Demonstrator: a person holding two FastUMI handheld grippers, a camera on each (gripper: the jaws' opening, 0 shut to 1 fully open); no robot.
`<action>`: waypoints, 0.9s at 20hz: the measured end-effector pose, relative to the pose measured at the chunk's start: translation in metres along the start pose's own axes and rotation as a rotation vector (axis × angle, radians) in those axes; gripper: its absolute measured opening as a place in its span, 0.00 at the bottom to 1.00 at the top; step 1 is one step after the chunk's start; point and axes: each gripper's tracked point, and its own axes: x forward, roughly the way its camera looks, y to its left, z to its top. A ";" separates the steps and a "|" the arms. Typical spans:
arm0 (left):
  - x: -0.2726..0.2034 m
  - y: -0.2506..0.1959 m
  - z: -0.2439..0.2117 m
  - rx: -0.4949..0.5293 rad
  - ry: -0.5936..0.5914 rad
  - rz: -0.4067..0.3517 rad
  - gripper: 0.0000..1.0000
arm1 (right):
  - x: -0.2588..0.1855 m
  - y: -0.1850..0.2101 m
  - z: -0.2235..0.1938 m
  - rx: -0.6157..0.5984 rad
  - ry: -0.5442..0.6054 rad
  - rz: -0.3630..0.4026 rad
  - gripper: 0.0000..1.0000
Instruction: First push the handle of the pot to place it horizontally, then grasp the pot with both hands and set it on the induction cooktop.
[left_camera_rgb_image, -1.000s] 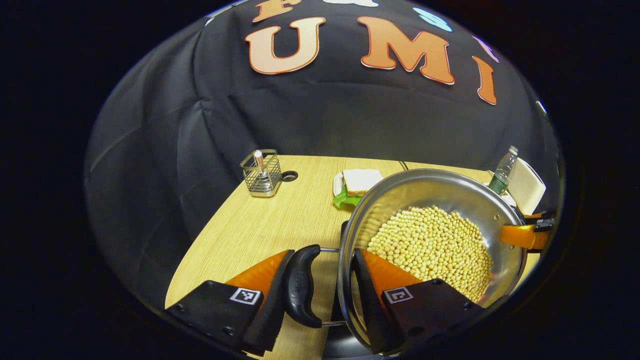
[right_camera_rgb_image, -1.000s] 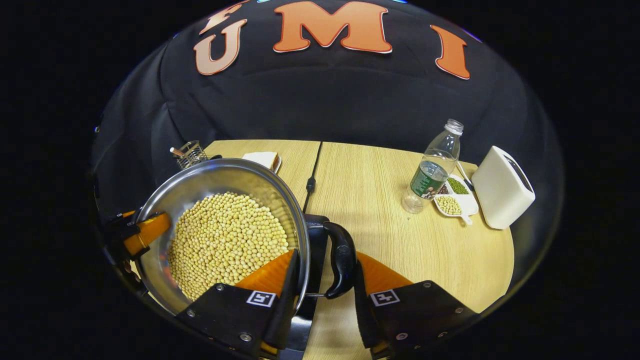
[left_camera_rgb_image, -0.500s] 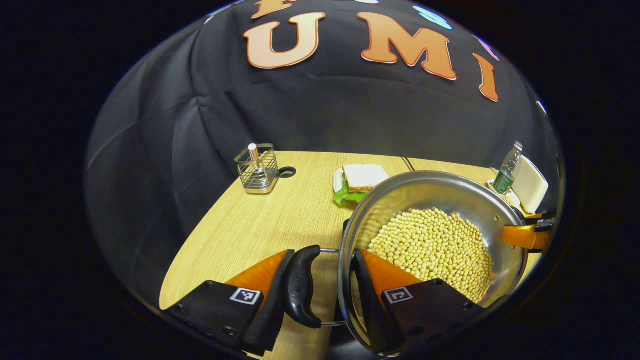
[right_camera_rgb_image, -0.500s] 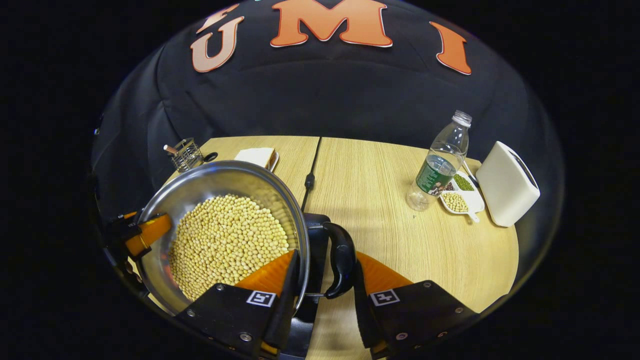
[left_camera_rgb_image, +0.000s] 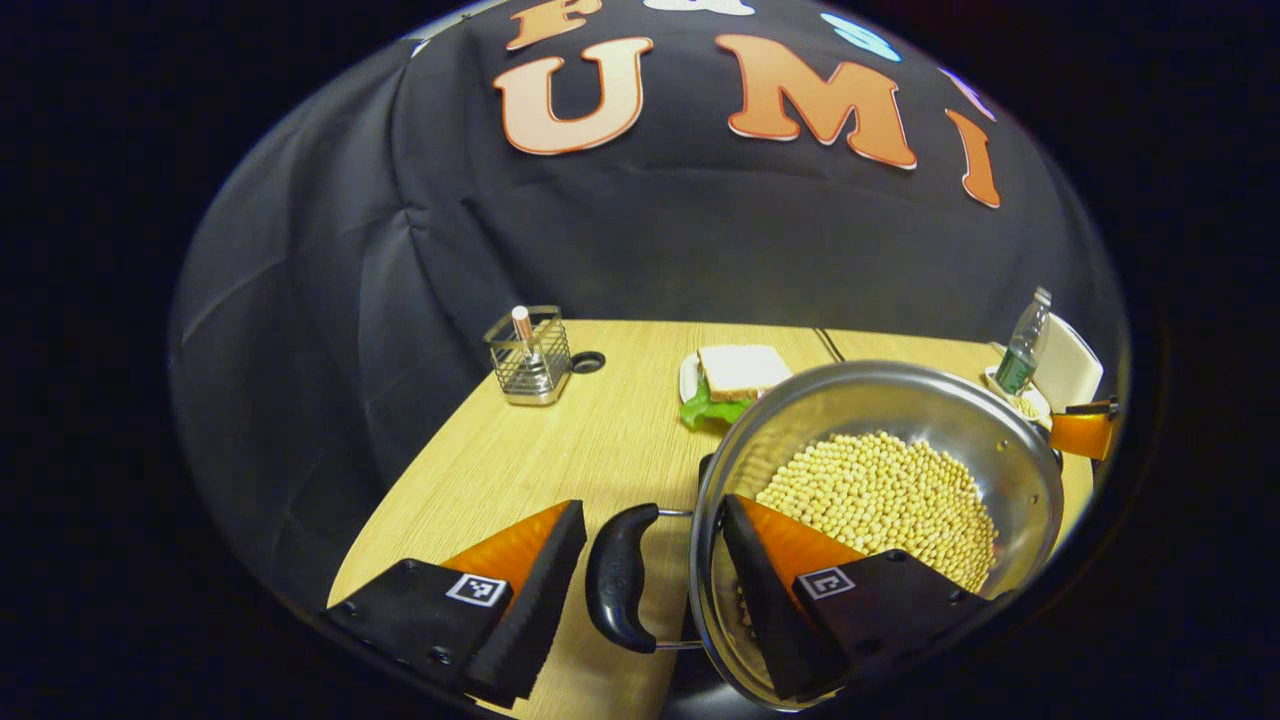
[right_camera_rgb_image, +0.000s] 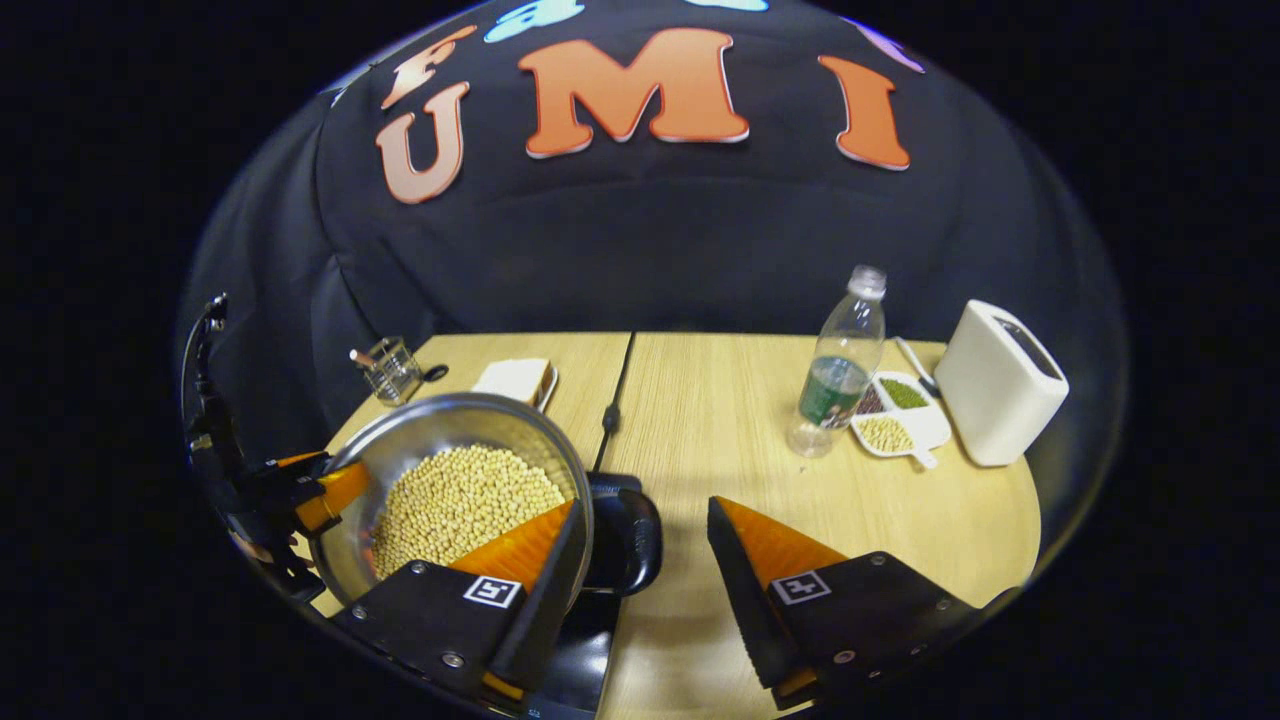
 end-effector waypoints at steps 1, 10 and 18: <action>-0.007 0.003 0.012 0.000 -0.038 0.020 0.90 | -0.015 -0.006 0.015 0.000 -0.055 0.003 0.77; -0.123 -0.014 0.136 -0.085 -0.435 0.060 0.90 | -0.156 -0.048 0.118 -0.077 -0.473 -0.039 0.81; -0.257 -0.053 0.212 -0.161 -0.642 -0.045 0.91 | -0.251 -0.063 0.154 -0.190 -0.663 -0.087 0.87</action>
